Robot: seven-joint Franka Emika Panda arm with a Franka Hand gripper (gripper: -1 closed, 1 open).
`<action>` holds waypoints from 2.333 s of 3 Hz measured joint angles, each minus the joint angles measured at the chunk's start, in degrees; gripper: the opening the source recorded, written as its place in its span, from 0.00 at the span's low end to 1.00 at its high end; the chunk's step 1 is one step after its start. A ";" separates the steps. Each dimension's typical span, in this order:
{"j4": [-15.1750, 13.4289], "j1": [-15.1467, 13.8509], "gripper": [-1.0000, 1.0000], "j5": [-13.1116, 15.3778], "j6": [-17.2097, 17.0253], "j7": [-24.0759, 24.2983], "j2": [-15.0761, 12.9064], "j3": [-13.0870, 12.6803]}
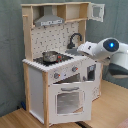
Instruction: Play with the kitchen
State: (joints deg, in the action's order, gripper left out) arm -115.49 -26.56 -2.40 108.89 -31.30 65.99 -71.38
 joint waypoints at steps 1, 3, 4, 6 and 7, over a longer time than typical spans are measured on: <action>-2.15 2.09 1.00 -1.85 -2.32 -4.75 -1.97 2.69; -6.85 5.21 1.00 -8.07 -3.61 -12.62 -7.43 4.06; -8.69 5.00 1.00 -10.15 -3.61 -17.21 -9.98 4.44; -10.31 3.74 1.00 -10.85 -3.35 -26.93 -17.20 5.62; -10.32 2.40 1.00 -10.85 -3.24 -30.74 -21.53 4.93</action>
State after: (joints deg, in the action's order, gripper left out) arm -125.81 -24.15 -13.25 105.64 -62.04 44.46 -66.46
